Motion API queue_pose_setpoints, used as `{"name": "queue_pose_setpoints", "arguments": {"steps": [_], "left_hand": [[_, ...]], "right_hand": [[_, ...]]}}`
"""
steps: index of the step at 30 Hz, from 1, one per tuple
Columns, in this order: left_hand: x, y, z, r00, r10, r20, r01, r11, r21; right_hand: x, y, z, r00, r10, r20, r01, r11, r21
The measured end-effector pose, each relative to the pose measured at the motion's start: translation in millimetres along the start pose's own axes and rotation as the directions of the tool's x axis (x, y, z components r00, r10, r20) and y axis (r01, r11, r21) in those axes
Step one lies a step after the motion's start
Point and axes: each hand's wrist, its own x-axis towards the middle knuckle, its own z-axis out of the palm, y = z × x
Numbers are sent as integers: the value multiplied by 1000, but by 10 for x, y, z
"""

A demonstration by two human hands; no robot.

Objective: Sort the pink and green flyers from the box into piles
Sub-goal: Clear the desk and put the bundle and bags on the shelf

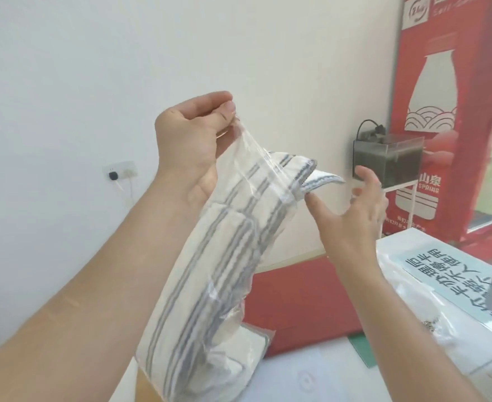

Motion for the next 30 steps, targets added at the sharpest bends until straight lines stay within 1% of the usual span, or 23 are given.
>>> {"name": "queue_pose_setpoints", "arguments": {"steps": [1, 2, 3, 4, 5, 6, 8, 9, 10, 11, 12, 13, 14, 16, 18, 19, 21, 23, 25, 26, 28, 29, 30], "left_hand": [[20, 27, 56, 1000, 7, 7, -7, 999, -40], [53, 64, 125, 1000, 12, 23, -10, 997, -78], [88, 102, 197, 999, 17, 41, -12, 995, -99], [124, 142, 270, 998, 24, 58, -18, 995, -100], [163, 179, 327, 996, 37, 78, -31, 996, -85], [207, 219, 364, 992, 54, 114, -47, 997, -60], [297, 321, 370, 965, 99, 242, -109, 994, 28], [349, 368, 335, 945, 132, 298, -176, 976, 128], [402, 412, 291, 931, 174, 321, -267, 924, 274], [464, 455, 246, 925, 225, 306, -346, 833, 433], [538, 501, 206, 924, 275, 265, -379, 742, 553], [602, 555, 177, 924, 314, 220, -381, 687, 619], [658, 612, 158, 921, 343, 185, -378, 671, 638], [745, 721, 157, 900, 413, 142, -408, 680, 609], [801, 808, 200, 864, 490, 118, -465, 685, 561], [827, 829, 227, 852, 510, 117, -481, 675, 559], [882, 822, 254, 866, 487, 112, -458, 686, 566], [960, 792, 237, 884, 462, 76, -426, 727, 539], [1011, 728, 186, 871, 488, 48, -430, 713, 555], [1019, 662, 156, 857, 509, 78, -449, 664, 598], [1003, 458, 83, 828, 525, 198, -489, 503, 713], [981, 348, 36, 815, 521, 255, -505, 422, 753], [971, 252, -11, 801, 519, 296, -520, 361, 774]], "right_hand": [[8, -5, -64, 977, 177, 118, -202, 947, 252], [33, -7, -113, 909, 256, 329, -384, 820, 424], [36, -63, -149, 842, 210, 498, -475, 727, 496], [58, -141, -162, 801, 84, 593, -449, 739, 502], [101, -232, -145, 796, -30, 604, -348, 793, 499], [177, -333, -113, 820, -126, 559, -206, 845, 493], [437, -596, -56, 879, -192, 436, -41, 881, 471], [570, -708, -37, 891, -211, 401, 7, 892, 452], [714, -816, -19, 891, -230, 391, 51, 907, 418], [832, -946, -9, 886, -235, 400, 73, 922, 380], [942, -1072, 1, 883, -229, 410, 81, 934, 348], [1049, -1194, 18, 878, -229, 420, 84, 938, 336], [1141, -1328, 34, 878, -243, 412, 101, 936, 336], [1252, -1627, 72, 891, -314, 327, 188, 912, 365], [1354, -1859, 136, 892, -396, 217, 273, 856, 439], [1366, -1945, 176, 889, -417, 190, 289, 832, 473], [1364, -2036, 265, 881, -424, 213, 266, 813, 518], [1360, -2025, 360, 848, -447, 284, 244, 805, 541], [1352, -1887, 446, 778, -458, 429, 253, 854, 454], [1323, -1795, 471, 708, -437, 555, 258, 891, 373], [1259, -1563, 545, 528, -354, 772, 251, 933, 256], [1215, -1430, 594, 458, -351, 817, 266, 931, 251], [1169, -1286, 654, 423, -375, 825, 302, 917, 262]]}}
